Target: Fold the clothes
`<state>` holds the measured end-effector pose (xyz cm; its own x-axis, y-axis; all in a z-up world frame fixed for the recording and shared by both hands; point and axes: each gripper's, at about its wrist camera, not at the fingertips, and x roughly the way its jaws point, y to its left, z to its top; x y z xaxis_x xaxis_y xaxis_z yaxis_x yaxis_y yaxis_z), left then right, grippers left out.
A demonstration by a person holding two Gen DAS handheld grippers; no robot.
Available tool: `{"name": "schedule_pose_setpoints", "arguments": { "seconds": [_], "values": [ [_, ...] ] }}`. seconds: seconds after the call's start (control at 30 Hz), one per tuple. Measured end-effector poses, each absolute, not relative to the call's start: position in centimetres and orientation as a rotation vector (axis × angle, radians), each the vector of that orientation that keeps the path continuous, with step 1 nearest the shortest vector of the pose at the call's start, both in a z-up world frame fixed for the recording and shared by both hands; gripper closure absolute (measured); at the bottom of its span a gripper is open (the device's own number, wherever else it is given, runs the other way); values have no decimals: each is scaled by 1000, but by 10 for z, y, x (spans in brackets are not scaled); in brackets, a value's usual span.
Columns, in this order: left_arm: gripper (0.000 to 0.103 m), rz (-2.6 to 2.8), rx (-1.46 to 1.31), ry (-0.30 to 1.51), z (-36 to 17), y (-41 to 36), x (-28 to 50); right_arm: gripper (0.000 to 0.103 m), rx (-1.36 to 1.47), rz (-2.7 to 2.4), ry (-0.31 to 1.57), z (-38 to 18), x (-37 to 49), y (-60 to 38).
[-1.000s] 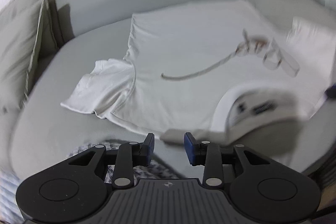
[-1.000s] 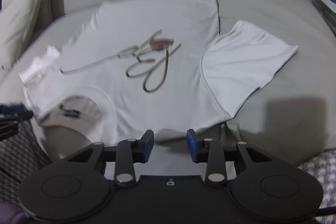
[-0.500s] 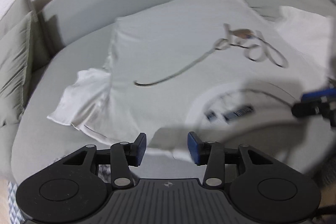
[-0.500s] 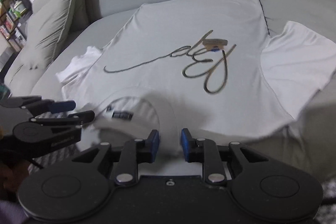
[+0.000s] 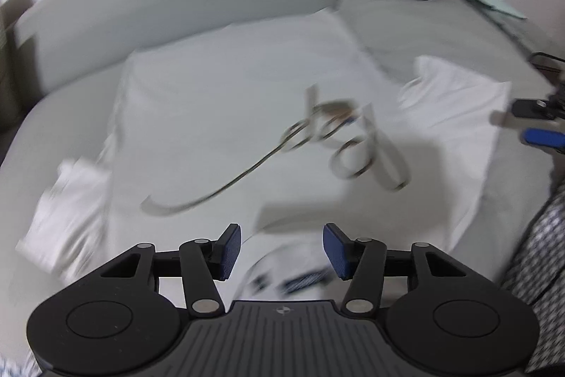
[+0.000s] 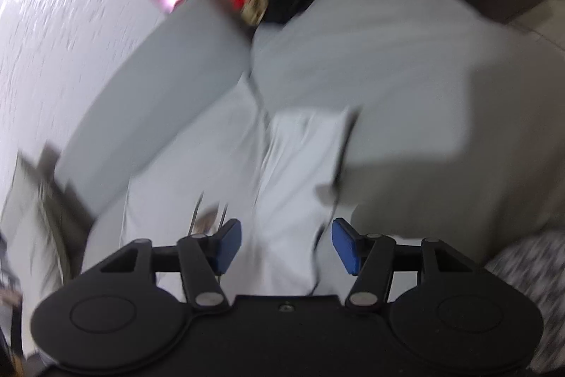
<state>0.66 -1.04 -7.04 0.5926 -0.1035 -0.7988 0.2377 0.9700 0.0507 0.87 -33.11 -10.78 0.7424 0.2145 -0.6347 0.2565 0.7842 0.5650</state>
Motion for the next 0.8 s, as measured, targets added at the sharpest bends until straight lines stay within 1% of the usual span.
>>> {"name": "schedule_pose_setpoints", "arguments": {
  "seconds": [0.03,0.07,0.1,0.2,0.23,0.27,0.3,0.33,0.37,0.53,0.57,0.6,0.63,0.67,0.8],
  "values": [
    [54,-226,171,912,-72,-22,9,58,692,-41,727,-108,10,-338],
    [54,-260,186,907,-74,-33,10,71,700,-54,711,-110,13,-345],
    [54,-295,202,902,-77,-44,12,74,716,-70,702,-112,15,-351],
    [63,-397,226,934,-92,-66,13,74,762,-120,675,-120,22,-369],
    [68,-427,228,970,-98,-70,13,74,772,-129,669,-120,24,-371],
    [69,-457,229,1010,-105,-74,13,74,781,-135,664,-121,26,-374],
    [69,-469,239,1003,-108,-76,10,73,787,-125,669,-122,30,-375],
    [69,-476,242,1006,-107,-76,9,70,794,-115,674,-123,33,-377],
    [69,-482,243,1013,-106,-77,8,69,798,-106,681,-124,37,-378],
    [69,-507,217,1040,-93,-68,-5,69,786,-129,704,-131,59,-376],
    [68,-501,205,1031,-89,-62,-9,70,787,-139,700,-131,62,-376],
    [63,-493,193,1020,-85,-56,-14,74,779,-149,698,-131,64,-375],
    [59,-472,184,1006,-82,-50,-17,84,757,-164,699,-131,65,-373],
    [59,-450,176,991,-78,-43,-20,102,735,-177,702,-132,67,-371],
    [59,-315,156,940,-70,-17,-22,101,714,-194,701,-131,67,-369]
  ]
}}
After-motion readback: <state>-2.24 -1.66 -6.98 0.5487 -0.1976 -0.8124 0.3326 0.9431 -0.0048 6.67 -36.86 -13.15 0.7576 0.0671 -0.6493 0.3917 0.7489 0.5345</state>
